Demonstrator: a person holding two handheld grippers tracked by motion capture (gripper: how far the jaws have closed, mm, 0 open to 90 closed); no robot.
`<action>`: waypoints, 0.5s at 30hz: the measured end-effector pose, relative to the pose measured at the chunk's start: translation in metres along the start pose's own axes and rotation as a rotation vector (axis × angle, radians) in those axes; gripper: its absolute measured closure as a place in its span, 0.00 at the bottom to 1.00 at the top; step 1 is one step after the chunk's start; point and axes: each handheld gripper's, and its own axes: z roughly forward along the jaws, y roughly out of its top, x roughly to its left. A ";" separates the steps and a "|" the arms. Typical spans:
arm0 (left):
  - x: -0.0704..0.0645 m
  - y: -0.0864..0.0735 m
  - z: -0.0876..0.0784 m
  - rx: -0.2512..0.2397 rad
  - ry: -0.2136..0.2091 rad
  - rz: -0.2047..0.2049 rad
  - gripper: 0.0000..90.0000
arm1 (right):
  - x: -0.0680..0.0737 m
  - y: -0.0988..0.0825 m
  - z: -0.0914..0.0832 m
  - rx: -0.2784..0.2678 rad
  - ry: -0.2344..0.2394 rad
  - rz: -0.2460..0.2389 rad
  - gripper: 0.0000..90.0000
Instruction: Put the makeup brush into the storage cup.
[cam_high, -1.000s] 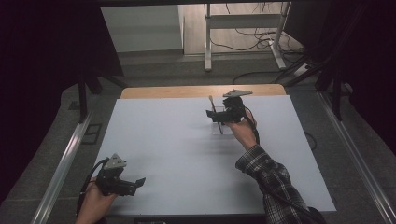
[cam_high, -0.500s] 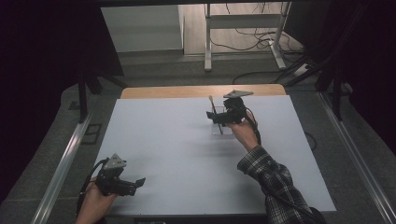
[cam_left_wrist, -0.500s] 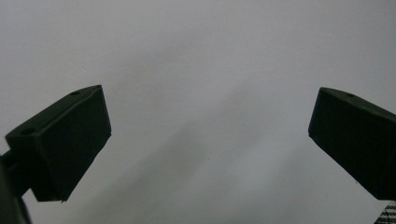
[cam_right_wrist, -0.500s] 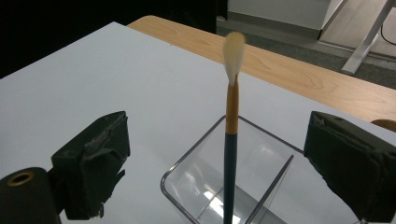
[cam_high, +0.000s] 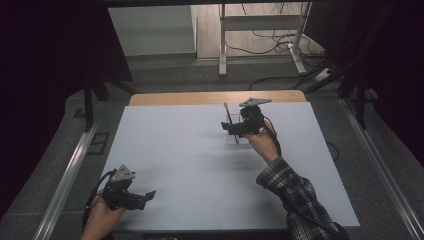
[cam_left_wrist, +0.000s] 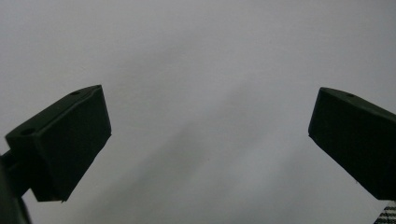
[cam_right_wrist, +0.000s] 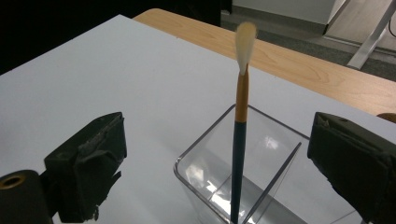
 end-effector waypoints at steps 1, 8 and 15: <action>0.000 0.000 0.000 0.000 0.000 0.000 0.00 | 0.001 0.000 0.000 0.005 -0.002 0.001 0.05; 0.000 0.000 -0.001 -0.009 -0.004 -0.001 0.00 | 0.004 -0.002 -0.003 0.022 -0.005 -0.021 0.04; -0.001 0.001 -0.001 -0.003 -0.008 0.001 0.00 | 0.006 -0.002 -0.007 0.026 0.006 -0.029 0.04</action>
